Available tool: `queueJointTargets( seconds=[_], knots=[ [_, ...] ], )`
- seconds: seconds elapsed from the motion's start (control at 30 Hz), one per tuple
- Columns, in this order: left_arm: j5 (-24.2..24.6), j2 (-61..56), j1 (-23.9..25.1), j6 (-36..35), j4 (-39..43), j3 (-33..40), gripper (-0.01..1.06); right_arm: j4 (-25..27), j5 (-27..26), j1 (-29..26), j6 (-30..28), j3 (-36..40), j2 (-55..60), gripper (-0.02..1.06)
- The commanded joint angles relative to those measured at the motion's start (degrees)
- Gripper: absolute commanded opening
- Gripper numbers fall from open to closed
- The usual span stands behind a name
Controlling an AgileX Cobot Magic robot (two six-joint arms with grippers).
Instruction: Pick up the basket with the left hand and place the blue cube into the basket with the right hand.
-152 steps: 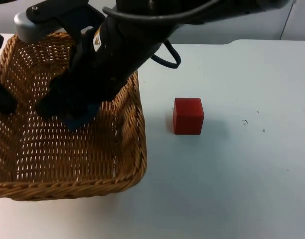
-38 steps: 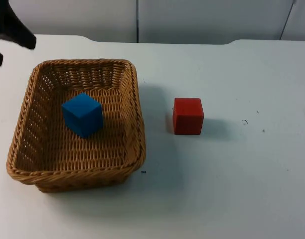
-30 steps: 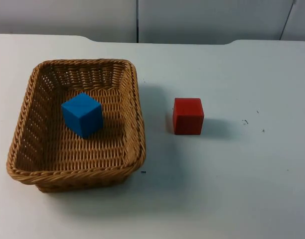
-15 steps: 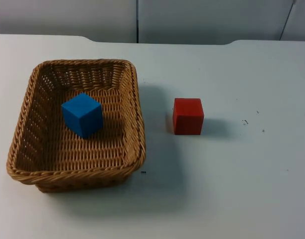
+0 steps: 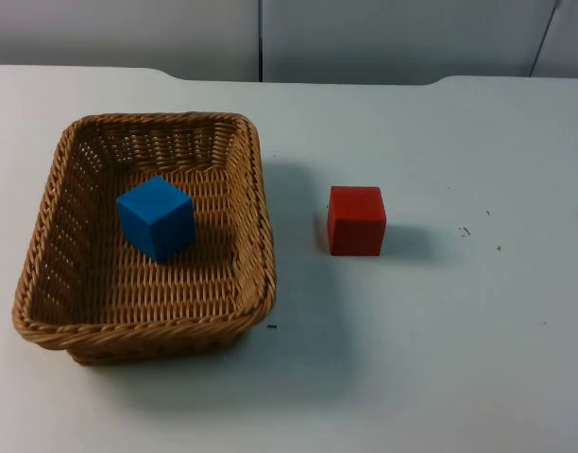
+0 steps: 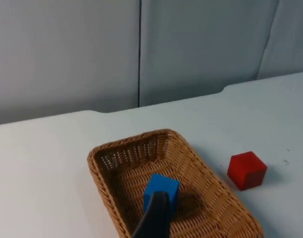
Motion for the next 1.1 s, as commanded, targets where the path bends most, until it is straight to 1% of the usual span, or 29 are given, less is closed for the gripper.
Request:
queueJointTargets(
  seconds=[0.0,0.03,0.07,0.13,0.2,0.23,0.33,0.37,0.4,0.53,0.57,0.67,0.7,0.77,0.8,0.83,0.87,1.07],
  knots=[
    [0.3,-4.6,0.3,-2.2,0.9,0.7,0.77,1.5,3.3,0.3,0.2,1.1,-4.0,0.82],
    [0.4,-6.7,0.3,-3.7,1.9,0.7,0.77,1.7,4.9,0.3,0.2,1.6,-6.0,0.82],
    [0.4,-6.7,0.3,-3.7,1.9,0.7,0.77,1.7,4.9,0.3,0.2,1.6,-6.0,0.82],
    [1.2,-10.0,0.3,-5.6,4.3,0.7,0.78,1.7,9.3,0.3,0.2,2.0,-9.6,0.82],
    [3.2,-11.2,0.3,-7.0,7.2,0.6,0.77,1.4,12.6,0.3,1.1,2.8,-13.5,0.82],
    [3.2,-11.2,0.3,-7.0,7.2,0.6,0.77,1.4,12.6,0.3,1.1,2.8,-13.5,0.82],
    [7.7,-11.2,0.3,-10.1,12.0,1.0,0.77,1.6,16.5,0.3,3.0,4.2,-18.7,0.82],
    [8.0,-11.2,0.3,-10.8,13.8,1.2,0.77,1.6,18.2,0.3,3.6,4.6,-20.9,0.82],
    [8.0,-11.2,0.3,-10.8,13.8,1.2,0.77,1.6,18.2,0.3,3.6,4.6,-20.9,0.82],
    [9.0,-11.2,0.3,-16.6,23.8,1.2,0.77,1.5,21.7,0.3,4.9,5.0,-26.4,0.82],
    [9.0,-11.2,0.3,-16.6,23.8,1.2,0.77,1.5,21.7,0.3,4.9,5.0,-26.4,0.82],
    [9.9,-11.2,0.3,-23.2,29.9,1.4,0.77,0.8,24.7,0.3,4.7,5.0,-29.9,0.82],
    [9.9,-11.2,0.3,-23.2,29.9,1.4,0.77,0.8,24.7,0.3,4.7,5.0,-29.9,0.82],
    [10.9,-11.2,0.3,-25.9,31.5,3.3,0.77,-0.2,27.6,0.3,5.0,5.0,-32.1,0.82],
    [10.9,-11.2,0.3,-26.0,31.5,4.7,0.77,-0.2,28.7,0.3,5.0,5.0,-32.1,0.82],
    [9.8,-11.2,0.3,-26.7,31.5,5.2,0.77,-0.4,29.2,0.3,5.0,5.0,-32.1,0.82],
    [9.9,-11.2,0.3,-27.5,31.9,5.1,0.77,-0.4,30.4,0.3,5.0,5.0,-32.1,0.82],
    [9.9,-11.2,0.3,-27.5,31.9,5.1,0.77,-0.9,30.9,0.3,4.9,5.3,-32.1,0.82]
  ],
)
